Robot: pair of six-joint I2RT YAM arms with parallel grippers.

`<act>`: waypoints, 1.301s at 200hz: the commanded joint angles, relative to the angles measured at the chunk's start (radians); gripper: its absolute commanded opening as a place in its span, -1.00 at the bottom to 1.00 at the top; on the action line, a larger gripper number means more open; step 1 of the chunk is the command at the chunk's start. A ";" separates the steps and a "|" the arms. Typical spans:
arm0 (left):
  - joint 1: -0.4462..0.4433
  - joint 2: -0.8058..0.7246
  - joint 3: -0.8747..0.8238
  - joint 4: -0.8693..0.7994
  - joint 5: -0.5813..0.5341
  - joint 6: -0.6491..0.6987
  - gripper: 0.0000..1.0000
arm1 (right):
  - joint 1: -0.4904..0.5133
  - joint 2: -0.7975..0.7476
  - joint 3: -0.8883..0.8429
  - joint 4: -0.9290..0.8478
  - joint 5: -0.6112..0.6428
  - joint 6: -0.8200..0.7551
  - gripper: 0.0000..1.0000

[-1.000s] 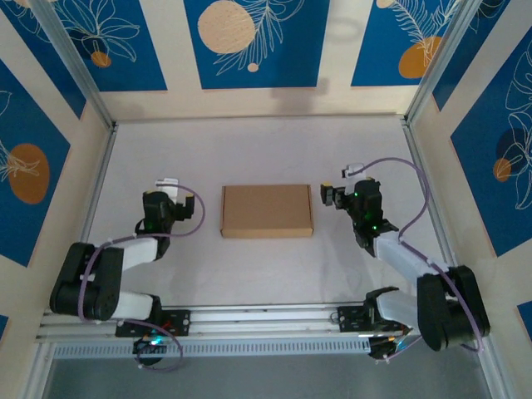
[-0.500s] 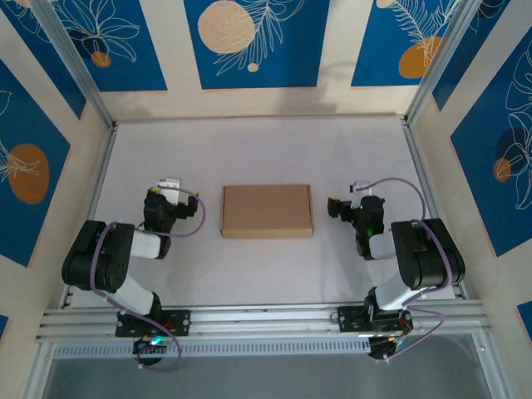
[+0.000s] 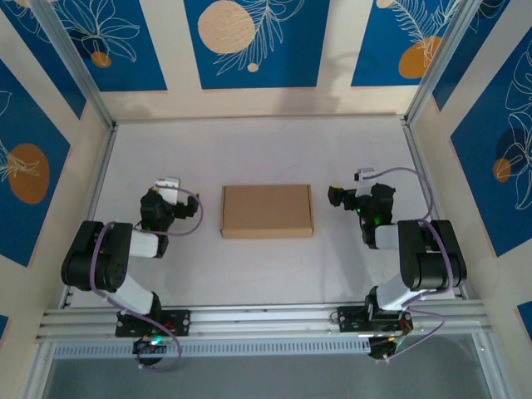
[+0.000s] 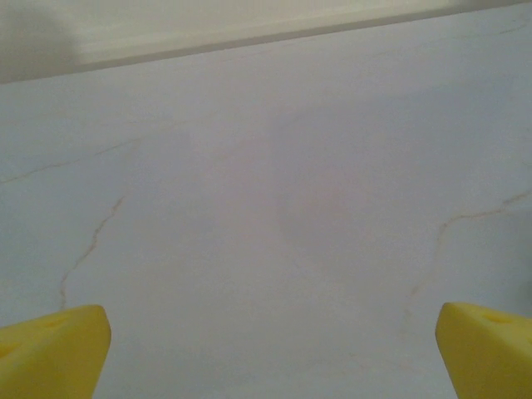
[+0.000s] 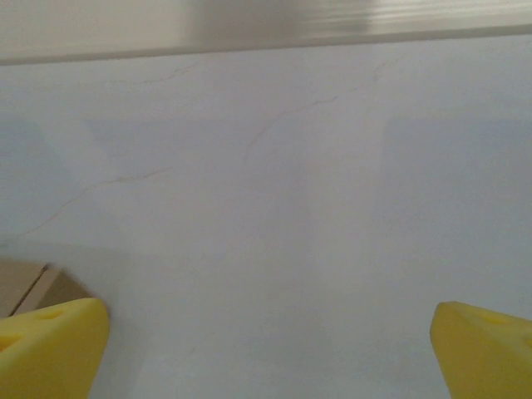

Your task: Fold the paper box

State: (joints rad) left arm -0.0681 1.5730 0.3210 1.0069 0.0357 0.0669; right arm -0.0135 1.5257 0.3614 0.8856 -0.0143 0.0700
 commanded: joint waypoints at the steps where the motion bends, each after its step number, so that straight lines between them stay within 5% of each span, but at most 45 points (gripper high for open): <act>1: 0.006 -0.008 -0.068 0.163 0.030 0.013 1.00 | 0.004 -0.020 -0.054 0.101 -0.124 -0.048 0.99; 32: 0.007 -0.009 0.072 -0.107 -0.045 -0.014 1.00 | -0.004 0.000 0.059 -0.086 0.025 0.025 0.98; 230: 0.010 -0.013 0.063 -0.094 -0.057 -0.022 1.00 | 0.018 -0.002 0.063 -0.091 0.074 0.011 0.98; 260: 0.010 -0.012 0.026 -0.019 -0.185 -0.065 1.00 | 0.018 -0.002 0.062 -0.091 0.075 0.011 0.98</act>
State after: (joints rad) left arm -0.0673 1.5723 0.3767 0.9268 -0.0528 0.0433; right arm 0.0025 1.5242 0.4152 0.7918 0.0460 0.0830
